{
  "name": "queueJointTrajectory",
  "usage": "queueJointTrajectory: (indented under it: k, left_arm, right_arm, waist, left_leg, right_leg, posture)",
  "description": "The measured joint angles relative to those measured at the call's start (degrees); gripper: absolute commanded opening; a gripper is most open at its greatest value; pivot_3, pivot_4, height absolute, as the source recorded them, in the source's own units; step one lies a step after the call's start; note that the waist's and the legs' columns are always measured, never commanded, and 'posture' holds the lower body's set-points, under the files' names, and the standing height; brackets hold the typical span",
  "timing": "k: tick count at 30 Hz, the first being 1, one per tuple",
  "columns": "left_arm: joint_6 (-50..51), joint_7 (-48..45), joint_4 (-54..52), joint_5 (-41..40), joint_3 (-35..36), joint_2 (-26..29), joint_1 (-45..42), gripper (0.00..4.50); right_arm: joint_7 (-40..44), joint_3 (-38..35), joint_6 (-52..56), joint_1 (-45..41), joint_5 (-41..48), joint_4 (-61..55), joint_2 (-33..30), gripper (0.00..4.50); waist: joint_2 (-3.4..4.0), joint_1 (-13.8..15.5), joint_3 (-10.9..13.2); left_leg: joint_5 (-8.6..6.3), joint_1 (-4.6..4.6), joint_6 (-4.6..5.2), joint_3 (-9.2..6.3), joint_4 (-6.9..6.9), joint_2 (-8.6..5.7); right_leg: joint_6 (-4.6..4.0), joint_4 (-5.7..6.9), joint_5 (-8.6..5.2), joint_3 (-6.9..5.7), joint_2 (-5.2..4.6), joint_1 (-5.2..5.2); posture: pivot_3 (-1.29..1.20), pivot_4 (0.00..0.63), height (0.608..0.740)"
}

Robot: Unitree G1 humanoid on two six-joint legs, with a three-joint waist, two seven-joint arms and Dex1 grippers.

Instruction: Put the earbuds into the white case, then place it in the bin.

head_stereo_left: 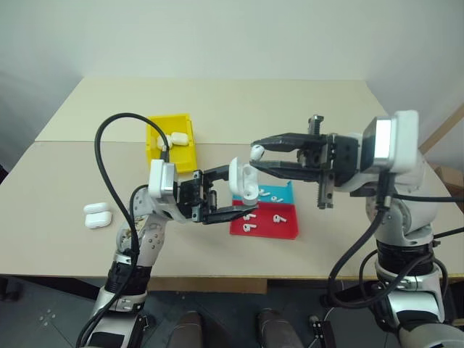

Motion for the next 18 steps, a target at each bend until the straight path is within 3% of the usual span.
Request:
queueJointTrajectory:
  k: [18]
  left_arm:
    - [-0.51, -0.30, 1.05, 1.09, 0.00, 0.09, -0.76, 2.74]
  right_arm:
    - [1.21, 1.92, -1.91, 1.06, -2.28, 2.34, -0.37, 1.05]
  waist:
    - [0.00, -0.01, 0.00]
  left_leg:
    - [0.00, 0.00, 0.00, 0.00, 0.00, 0.00]
  right_leg:
    - [0.00, 0.00, 0.00, 0.00, 0.00, 0.00]
  posture:
    - [0.00, 0.150, 0.740]
